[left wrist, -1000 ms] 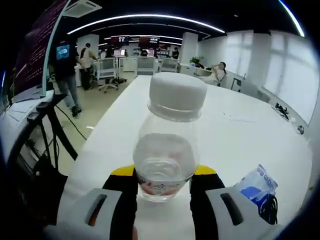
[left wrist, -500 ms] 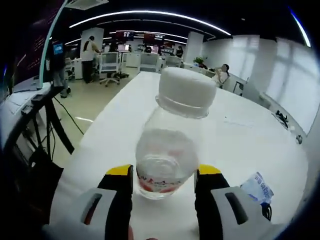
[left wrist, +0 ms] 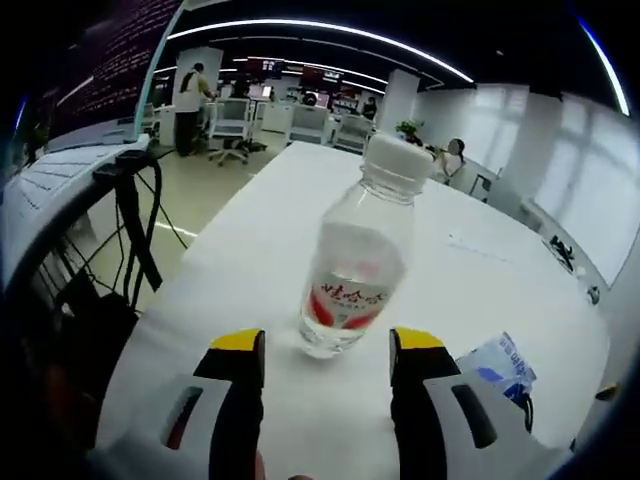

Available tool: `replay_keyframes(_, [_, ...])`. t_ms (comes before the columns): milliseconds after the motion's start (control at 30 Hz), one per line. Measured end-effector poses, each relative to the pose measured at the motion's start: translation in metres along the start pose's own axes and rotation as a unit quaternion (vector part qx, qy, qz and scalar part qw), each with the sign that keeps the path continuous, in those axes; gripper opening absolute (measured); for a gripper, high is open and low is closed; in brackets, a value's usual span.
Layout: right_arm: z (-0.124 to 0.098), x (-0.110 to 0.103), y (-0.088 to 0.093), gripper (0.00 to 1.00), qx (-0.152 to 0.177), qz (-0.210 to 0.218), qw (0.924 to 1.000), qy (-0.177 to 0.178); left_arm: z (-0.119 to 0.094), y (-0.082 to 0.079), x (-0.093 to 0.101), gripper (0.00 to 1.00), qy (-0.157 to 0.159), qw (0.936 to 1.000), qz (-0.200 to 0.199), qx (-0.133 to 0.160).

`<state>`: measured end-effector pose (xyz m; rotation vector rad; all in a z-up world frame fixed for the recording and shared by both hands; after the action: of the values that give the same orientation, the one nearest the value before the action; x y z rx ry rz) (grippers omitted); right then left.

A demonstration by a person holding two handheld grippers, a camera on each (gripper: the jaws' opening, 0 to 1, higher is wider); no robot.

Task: Arrange the tabletop items into an orderly group along one side of the table until the central work area is clear of visible clutter.

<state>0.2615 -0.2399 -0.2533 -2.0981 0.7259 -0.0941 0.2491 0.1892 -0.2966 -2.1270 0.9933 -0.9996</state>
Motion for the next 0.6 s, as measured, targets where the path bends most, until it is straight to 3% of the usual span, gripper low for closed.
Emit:
replay_keyframes(133, [0.004, -0.001, -0.002, 0.69, 0.000, -0.003, 1.0000, -0.006, -0.005, 0.002, -0.001, 0.49, 0.005, 1.0000, 0.004, -0.003])
replay_keyframes(400, [0.008, -0.008, -0.003, 0.68, 0.001, -0.009, 0.9998, -0.016, -0.032, 0.028, -0.009, 0.48, 0.000, 0.9999, -0.003, -0.011])
replay_keyframes(600, [0.009, -0.012, -0.003, 0.68, 0.002, -0.010, 0.9997, -0.023, -0.056, 0.045, -0.012, 0.48, -0.001, 0.9993, -0.037, -0.012])
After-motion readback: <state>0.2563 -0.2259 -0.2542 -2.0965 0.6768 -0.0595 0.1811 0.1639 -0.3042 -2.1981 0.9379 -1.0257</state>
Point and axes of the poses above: the point that each gripper's makers call its tool centre point, and the gripper's own axes: z roughly forward along the fingers, x roughly to its right, y roughly out of its underside, the point moved 9 cm from there along -z, roughly backward along the fingers, and after that the axes turned 10 degrees about -z, right-handed, at the moved point
